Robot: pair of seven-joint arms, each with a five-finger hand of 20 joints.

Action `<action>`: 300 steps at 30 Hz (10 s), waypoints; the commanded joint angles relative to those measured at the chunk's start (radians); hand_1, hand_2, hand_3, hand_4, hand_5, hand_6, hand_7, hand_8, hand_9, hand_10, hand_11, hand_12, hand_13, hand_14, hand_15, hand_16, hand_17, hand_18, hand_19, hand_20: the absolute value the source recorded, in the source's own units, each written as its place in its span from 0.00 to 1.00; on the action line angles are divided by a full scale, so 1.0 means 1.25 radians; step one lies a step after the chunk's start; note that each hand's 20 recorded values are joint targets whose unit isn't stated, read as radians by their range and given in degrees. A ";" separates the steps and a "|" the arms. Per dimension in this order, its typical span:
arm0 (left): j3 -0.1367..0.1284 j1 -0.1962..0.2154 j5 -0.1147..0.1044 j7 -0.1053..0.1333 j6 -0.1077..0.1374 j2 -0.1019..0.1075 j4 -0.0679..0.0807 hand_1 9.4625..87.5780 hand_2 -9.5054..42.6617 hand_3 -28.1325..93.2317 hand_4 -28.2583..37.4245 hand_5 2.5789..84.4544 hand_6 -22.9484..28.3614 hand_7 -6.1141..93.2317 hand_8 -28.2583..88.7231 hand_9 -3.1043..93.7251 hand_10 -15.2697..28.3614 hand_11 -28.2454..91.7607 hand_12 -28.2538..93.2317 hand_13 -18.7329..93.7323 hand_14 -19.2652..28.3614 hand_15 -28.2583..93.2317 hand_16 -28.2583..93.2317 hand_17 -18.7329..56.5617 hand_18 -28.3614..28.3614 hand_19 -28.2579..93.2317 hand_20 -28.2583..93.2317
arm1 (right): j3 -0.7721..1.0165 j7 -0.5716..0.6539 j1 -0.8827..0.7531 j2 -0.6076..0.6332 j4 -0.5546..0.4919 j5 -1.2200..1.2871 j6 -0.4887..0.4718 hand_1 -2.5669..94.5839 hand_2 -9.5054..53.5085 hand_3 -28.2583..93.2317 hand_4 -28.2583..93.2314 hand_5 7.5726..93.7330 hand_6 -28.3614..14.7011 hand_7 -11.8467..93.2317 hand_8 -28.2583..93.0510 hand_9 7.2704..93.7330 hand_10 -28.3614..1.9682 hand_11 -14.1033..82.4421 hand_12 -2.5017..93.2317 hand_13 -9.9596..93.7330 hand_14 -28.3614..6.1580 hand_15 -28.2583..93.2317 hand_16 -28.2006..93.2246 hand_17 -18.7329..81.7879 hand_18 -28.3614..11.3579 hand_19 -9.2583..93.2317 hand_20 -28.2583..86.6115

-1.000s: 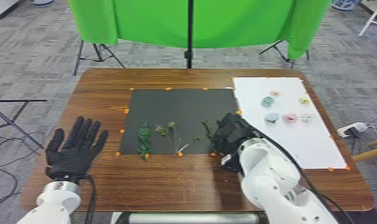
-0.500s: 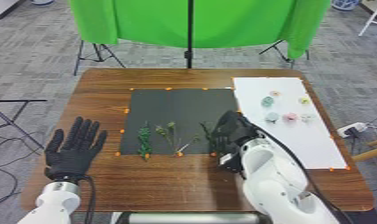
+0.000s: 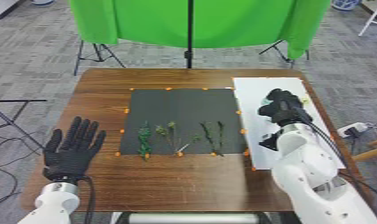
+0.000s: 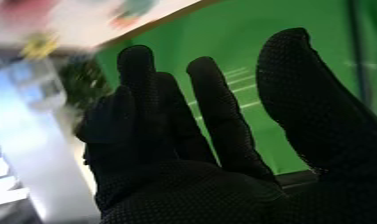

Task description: Arrange flowers

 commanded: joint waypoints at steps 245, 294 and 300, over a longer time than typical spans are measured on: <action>-0.034 0.032 0.028 0.047 -0.027 0.000 0.004 0.22 0.53 0.86 0.00 0.52 0.63 0.19 0.15 0.44 0.68 0.40 0.29 0.43 0.73 0.49 0.17 0.16 0.74 0.53 0.33 | 0.124 -0.157 0.060 0.091 0.263 -0.048 -0.229 0.51 0.00 0.94 0.00 0.43 0.60 0.27 0.12 0.41 0.52 0.26 0.15 0.48 0.40 0.44 0.36 0.41 0.17 0.81 0.51; 0.088 -0.234 0.032 -0.049 -0.021 -0.003 0.175 0.22 0.54 0.86 0.00 0.53 0.63 0.19 0.15 0.44 0.69 0.40 0.29 0.43 0.73 0.49 0.17 0.15 0.74 0.53 0.33 | -0.337 -0.515 0.366 -0.272 0.406 -0.053 0.011 0.66 0.00 0.82 0.00 0.77 0.67 0.45 0.18 0.89 0.61 0.25 0.42 0.77 0.66 0.50 0.54 0.50 0.20 0.91 0.58; 0.034 -0.066 0.020 -0.026 -0.044 0.028 0.043 0.22 0.54 0.86 0.00 0.53 0.64 0.19 0.15 0.45 0.69 0.40 0.29 0.43 0.73 0.49 0.17 0.15 0.74 0.53 0.33 | -0.428 -0.370 0.311 -0.228 0.309 -0.053 0.089 0.66 0.00 0.83 0.00 0.74 0.67 0.46 0.17 0.87 0.61 0.25 0.42 0.76 0.67 0.51 0.55 0.49 0.19 0.91 0.58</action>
